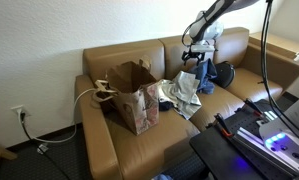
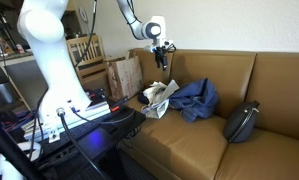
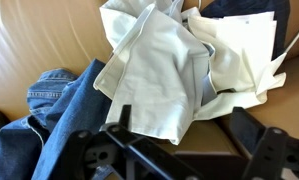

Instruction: Put the striped cloth in the bag

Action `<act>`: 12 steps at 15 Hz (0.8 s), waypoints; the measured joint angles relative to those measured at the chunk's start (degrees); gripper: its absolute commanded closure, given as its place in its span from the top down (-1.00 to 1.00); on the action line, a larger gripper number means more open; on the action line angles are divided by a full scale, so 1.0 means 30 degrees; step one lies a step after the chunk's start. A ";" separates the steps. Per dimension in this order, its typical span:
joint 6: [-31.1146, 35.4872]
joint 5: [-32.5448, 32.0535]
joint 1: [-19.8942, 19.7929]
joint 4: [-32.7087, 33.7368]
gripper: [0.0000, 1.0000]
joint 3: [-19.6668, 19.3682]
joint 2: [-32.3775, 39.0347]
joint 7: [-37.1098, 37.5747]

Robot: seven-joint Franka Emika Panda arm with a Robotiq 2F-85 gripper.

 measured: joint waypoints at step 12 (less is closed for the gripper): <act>0.0891 0.0977 0.0401 0.5404 1.00 -0.0791 0.6625 0.2584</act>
